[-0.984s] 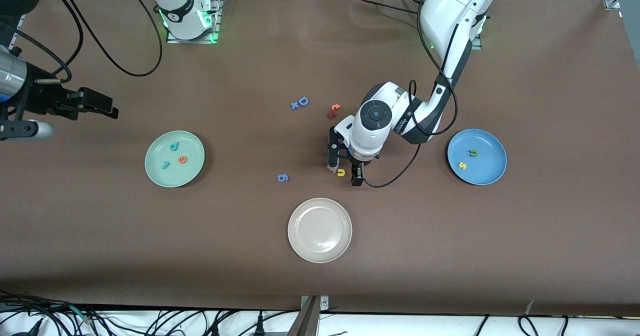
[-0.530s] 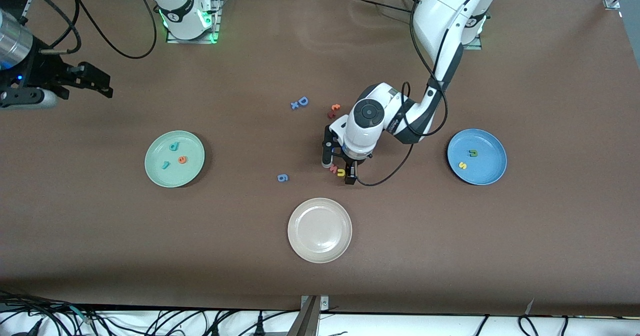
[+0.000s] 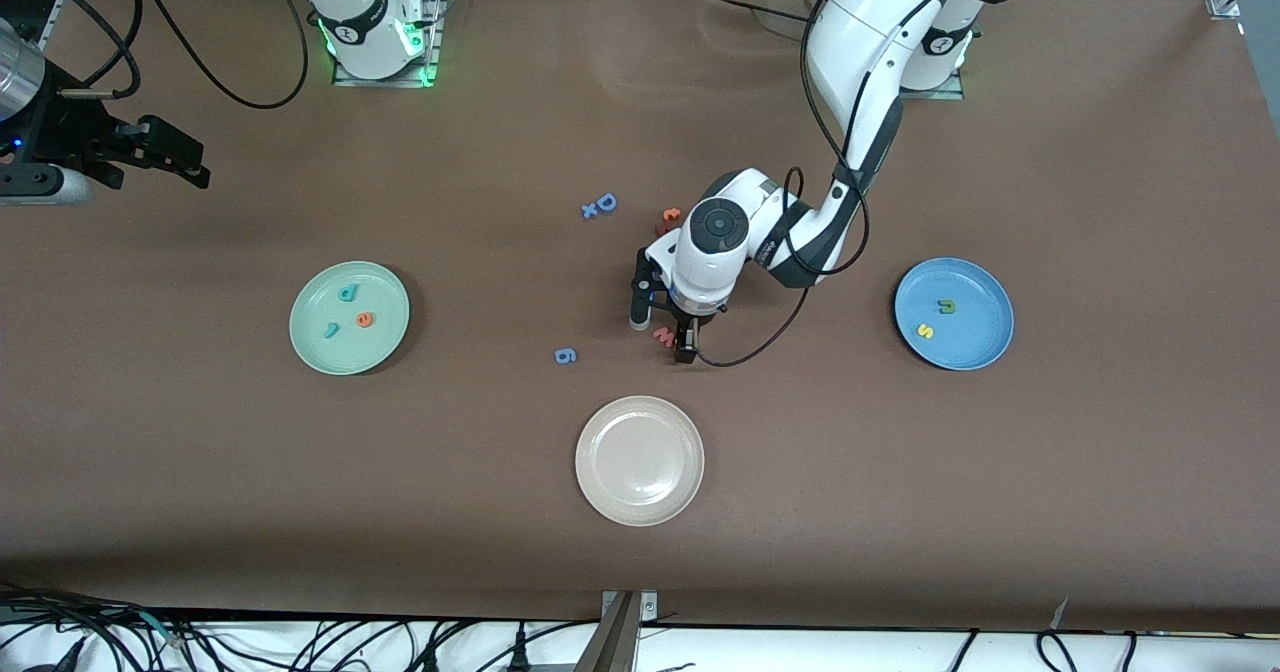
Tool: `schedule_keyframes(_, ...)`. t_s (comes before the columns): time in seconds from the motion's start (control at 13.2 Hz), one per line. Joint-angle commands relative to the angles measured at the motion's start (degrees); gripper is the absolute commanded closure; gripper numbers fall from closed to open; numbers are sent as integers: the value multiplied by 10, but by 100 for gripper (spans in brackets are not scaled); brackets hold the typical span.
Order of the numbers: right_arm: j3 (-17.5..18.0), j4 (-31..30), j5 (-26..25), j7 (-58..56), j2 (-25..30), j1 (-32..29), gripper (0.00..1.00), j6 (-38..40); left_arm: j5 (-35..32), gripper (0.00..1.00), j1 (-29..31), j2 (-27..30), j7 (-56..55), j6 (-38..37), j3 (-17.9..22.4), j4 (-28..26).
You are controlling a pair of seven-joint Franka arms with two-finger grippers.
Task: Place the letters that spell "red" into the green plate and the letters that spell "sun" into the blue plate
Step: 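Lower the left gripper onto the yellow u and close it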
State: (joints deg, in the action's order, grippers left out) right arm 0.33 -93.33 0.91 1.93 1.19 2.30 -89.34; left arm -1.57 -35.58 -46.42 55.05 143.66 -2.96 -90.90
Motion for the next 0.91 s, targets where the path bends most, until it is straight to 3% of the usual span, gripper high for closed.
schedule_keyframes(0.0,-4,10,4,-16,-8,-2,0,-3,-11,15,-5,-19,-13,-1,4,27)
schedule_keyframes(0.83,-2,10,9,-16,-9,-1,0,-4,-12,15,-9,-40,-13,30,9,28)
